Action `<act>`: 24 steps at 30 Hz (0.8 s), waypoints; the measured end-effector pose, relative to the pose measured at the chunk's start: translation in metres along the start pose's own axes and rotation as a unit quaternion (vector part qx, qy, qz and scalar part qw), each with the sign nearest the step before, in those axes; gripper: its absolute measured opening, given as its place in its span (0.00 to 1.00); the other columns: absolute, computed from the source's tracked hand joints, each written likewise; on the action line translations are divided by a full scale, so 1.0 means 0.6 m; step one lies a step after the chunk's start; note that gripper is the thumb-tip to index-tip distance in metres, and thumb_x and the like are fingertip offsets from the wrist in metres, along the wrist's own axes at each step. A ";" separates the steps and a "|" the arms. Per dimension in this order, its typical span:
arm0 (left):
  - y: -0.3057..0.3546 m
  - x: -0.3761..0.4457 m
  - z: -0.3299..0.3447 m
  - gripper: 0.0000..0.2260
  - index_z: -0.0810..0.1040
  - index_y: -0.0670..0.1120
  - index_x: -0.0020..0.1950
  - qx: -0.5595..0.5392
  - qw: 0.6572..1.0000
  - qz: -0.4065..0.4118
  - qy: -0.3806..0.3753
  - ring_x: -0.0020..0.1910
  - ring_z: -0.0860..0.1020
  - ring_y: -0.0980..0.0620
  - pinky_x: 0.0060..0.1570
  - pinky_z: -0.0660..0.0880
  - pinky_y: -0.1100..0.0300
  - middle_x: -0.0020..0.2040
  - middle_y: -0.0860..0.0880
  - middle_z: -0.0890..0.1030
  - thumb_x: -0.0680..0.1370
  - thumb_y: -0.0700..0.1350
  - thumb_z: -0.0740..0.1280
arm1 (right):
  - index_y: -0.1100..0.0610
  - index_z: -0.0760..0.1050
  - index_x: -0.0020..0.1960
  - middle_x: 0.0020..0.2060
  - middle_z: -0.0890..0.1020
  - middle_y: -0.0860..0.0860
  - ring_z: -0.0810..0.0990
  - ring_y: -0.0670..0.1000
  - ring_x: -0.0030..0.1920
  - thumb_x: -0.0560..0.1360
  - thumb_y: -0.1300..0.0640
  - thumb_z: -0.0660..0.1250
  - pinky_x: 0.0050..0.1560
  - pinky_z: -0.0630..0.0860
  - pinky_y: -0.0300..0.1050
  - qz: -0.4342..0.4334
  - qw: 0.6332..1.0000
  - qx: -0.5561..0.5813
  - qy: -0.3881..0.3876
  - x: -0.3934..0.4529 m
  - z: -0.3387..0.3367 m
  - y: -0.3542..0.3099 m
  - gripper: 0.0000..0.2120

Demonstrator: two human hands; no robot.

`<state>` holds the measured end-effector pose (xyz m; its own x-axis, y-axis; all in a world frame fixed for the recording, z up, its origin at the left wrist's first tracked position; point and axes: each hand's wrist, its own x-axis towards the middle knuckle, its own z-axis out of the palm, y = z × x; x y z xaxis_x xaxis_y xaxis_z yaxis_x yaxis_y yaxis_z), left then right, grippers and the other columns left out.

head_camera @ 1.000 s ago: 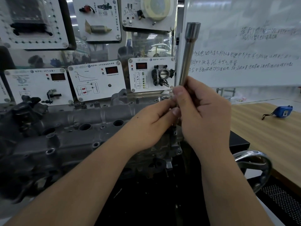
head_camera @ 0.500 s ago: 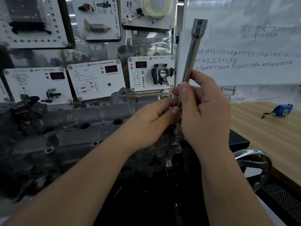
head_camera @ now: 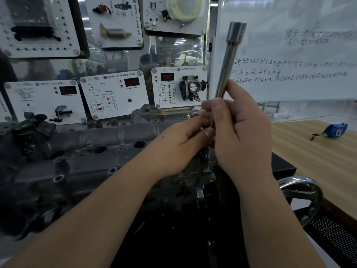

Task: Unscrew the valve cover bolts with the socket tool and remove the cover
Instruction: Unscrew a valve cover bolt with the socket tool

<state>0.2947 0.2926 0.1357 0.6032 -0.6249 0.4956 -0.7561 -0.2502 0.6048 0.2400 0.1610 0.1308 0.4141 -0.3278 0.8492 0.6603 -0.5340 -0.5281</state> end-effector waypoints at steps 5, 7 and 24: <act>0.001 0.005 -0.002 0.10 0.78 0.59 0.63 -0.015 1.000 -0.001 -0.014 0.52 0.83 0.42 0.52 0.80 0.38 0.54 0.45 0.84 0.83 0.53 0.63 | 0.50 0.74 0.67 0.46 0.83 0.42 0.84 0.45 0.48 0.81 0.48 0.66 0.46 0.82 0.42 -0.019 0.999 0.020 -0.020 -0.005 0.011 -0.001 0.16; 0.001 0.006 -0.003 0.10 0.77 0.60 0.64 -0.011 1.000 0.002 -0.011 0.53 0.83 0.42 0.52 0.80 0.39 0.54 0.45 0.84 0.83 0.51 0.64 | 0.52 0.79 0.61 0.43 0.82 0.41 0.82 0.43 0.47 0.81 0.49 0.67 0.46 0.78 0.36 -0.026 1.000 0.006 -0.007 -0.005 0.012 0.000 0.12; 0.003 -0.001 -0.004 0.08 0.76 0.65 0.56 -0.007 1.000 0.013 0.011 0.48 0.84 0.49 0.48 0.81 0.51 0.50 0.54 0.85 0.79 0.53 0.65 | 0.45 0.77 0.56 0.45 0.82 0.43 0.83 0.44 0.44 0.80 0.47 0.64 0.43 0.79 0.39 -0.052 0.999 0.006 -0.016 -0.009 0.020 -0.002 0.06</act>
<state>0.2940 0.2945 0.1381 0.5893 -0.6143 0.5247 -0.7677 -0.2232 0.6007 0.2446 0.1729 0.1270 0.3630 -0.2457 0.8988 0.7085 -0.5537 -0.4375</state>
